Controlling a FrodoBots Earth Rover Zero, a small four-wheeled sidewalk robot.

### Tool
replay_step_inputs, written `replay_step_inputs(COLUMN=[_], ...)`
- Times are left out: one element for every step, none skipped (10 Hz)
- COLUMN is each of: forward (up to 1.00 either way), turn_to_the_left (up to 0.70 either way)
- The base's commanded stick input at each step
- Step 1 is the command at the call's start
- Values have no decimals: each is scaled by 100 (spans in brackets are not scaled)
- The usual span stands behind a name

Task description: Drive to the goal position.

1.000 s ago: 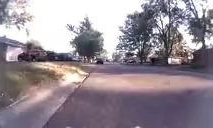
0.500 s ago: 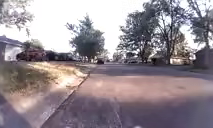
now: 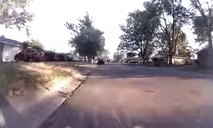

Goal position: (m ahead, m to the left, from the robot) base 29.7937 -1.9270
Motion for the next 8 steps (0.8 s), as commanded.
replay_step_inputs(forward=[100,100,100,100,100,100,100,100], turn_to_the_left=[0,0,0,0,0,0,0,0])
